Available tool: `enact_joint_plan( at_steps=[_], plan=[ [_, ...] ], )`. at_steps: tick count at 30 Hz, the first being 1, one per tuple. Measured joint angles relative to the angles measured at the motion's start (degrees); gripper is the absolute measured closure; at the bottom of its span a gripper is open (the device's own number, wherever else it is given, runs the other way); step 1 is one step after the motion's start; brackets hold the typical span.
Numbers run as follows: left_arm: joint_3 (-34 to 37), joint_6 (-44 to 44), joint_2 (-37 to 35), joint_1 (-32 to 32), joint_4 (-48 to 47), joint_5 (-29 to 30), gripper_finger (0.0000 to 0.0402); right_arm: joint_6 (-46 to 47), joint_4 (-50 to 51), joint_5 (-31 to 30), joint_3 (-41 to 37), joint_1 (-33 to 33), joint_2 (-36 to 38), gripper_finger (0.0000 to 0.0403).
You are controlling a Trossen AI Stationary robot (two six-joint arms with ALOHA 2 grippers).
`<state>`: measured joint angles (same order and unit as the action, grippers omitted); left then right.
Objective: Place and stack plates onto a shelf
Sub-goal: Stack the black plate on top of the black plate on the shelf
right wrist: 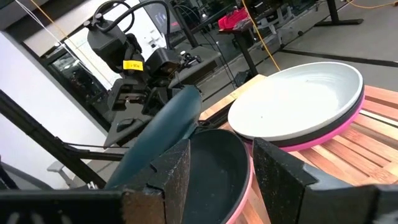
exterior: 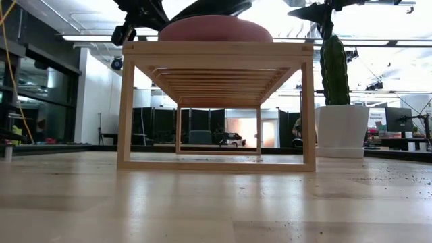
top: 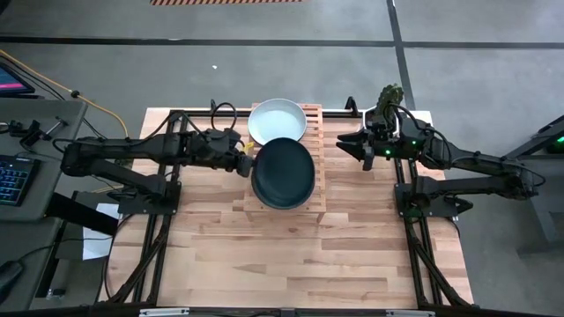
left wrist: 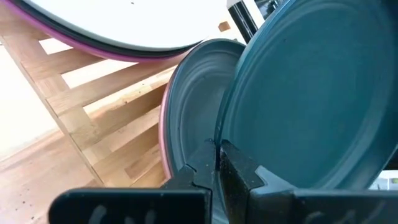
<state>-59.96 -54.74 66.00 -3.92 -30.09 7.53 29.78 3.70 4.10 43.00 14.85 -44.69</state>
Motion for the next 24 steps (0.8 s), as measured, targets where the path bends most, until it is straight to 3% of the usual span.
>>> enact_joint_plan(
  at_steps=[24],
  plan=[
    [0.0,2.45,0.0,-0.02,-0.02,-0.94,0.0397,-0.15,0.02,0.22,0.0,0.0,0.0,0.0246]
  ],
)
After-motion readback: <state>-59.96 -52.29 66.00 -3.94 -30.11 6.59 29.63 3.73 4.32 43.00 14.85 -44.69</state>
